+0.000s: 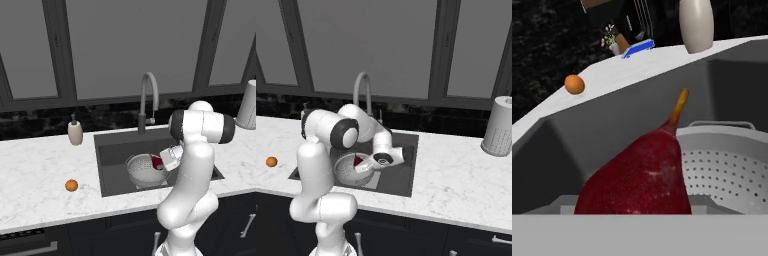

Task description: Put the colander in the sink, put the tangerine, pear in the colander, and turn on the sink faucet and pour water over the colander.

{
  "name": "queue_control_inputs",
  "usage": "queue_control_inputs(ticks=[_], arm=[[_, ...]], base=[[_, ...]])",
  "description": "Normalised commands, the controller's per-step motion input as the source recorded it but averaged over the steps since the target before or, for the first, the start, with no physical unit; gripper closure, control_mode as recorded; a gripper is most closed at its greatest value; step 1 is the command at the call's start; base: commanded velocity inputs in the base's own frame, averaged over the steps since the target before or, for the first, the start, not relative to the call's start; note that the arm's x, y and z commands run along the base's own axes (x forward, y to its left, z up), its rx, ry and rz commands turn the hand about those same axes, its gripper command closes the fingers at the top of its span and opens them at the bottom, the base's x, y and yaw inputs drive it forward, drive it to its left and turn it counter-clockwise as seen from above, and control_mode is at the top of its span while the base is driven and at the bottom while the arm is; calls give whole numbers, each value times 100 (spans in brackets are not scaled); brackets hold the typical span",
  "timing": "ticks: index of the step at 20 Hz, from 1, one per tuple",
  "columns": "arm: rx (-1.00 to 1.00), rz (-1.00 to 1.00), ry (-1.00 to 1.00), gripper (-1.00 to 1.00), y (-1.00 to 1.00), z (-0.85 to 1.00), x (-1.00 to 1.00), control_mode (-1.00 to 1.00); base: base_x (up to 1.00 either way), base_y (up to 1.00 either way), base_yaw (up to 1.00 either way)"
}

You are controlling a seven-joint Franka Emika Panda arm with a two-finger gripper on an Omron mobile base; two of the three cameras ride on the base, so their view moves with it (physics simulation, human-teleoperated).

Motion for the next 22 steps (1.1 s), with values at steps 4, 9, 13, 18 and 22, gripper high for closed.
queue_control_inputs(ticks=[4,9,13,18,22], arm=[[0,0,0,100,10,-33,3,-100],[0,0,0,100,15,-33,9,-100],[0,0,0,100,18,-31,9,-100],[0,0,0,-100,17,-11,-1,-100],[0,0,-4,-100,0,0,-20,-100]], base=[[0,0,0],[0,0,0],[0,0,0],[0,0,0],[0,0,0]])
